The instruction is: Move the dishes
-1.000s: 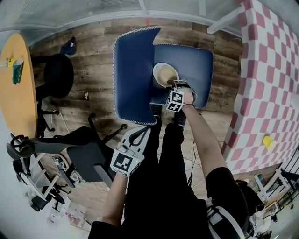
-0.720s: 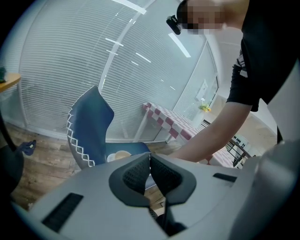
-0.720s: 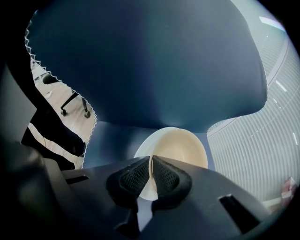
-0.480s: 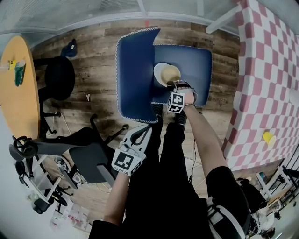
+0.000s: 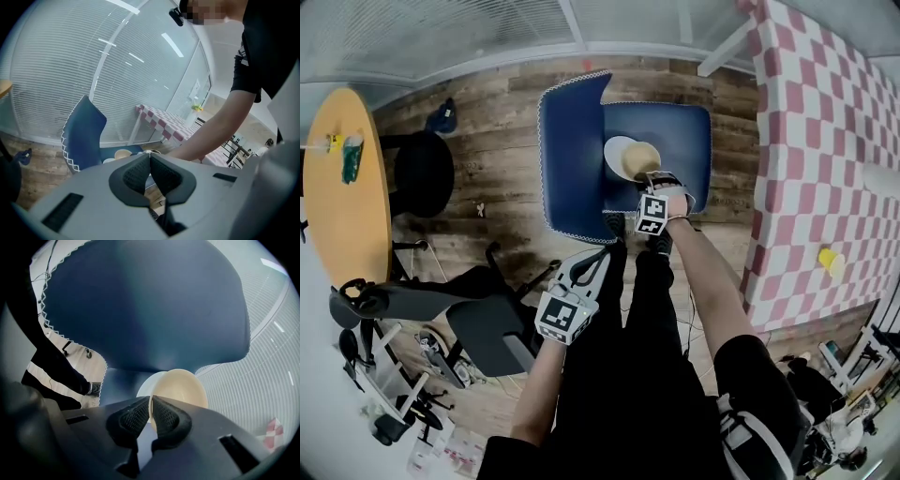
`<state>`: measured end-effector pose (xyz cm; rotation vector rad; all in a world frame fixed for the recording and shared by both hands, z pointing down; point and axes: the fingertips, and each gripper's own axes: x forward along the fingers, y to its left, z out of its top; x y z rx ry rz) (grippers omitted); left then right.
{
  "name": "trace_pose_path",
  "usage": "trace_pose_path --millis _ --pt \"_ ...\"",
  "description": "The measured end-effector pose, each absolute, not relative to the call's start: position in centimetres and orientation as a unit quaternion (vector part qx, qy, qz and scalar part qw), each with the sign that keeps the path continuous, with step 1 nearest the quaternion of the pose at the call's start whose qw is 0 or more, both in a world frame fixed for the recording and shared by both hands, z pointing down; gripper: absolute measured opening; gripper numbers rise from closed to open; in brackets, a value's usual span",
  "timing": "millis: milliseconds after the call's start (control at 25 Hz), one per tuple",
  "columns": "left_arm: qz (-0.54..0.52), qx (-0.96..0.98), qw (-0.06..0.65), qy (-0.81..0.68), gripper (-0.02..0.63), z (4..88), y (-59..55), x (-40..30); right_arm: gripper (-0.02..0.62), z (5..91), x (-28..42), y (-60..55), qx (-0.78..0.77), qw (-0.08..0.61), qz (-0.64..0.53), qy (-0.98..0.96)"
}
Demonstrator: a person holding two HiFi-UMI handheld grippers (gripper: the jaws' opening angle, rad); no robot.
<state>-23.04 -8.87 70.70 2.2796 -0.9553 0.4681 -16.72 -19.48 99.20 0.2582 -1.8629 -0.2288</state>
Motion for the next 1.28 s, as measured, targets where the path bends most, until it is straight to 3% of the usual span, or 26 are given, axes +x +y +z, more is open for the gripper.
trace_pose_path --millis 640,1280 --pt "0.16 0.882 0.283 -0.341 0.021 62.1 -8.4 -23.1 0.029 86.8 -15.2 -17.1 0.143 0.591 -0.103 -0.787" --pt "0.164 0.906 0.25 -0.298 0.021 58.0 -10.1 -24.0 0.029 80.1 -14.1 -13.5 0.147 0.607 -0.114 -0.773"
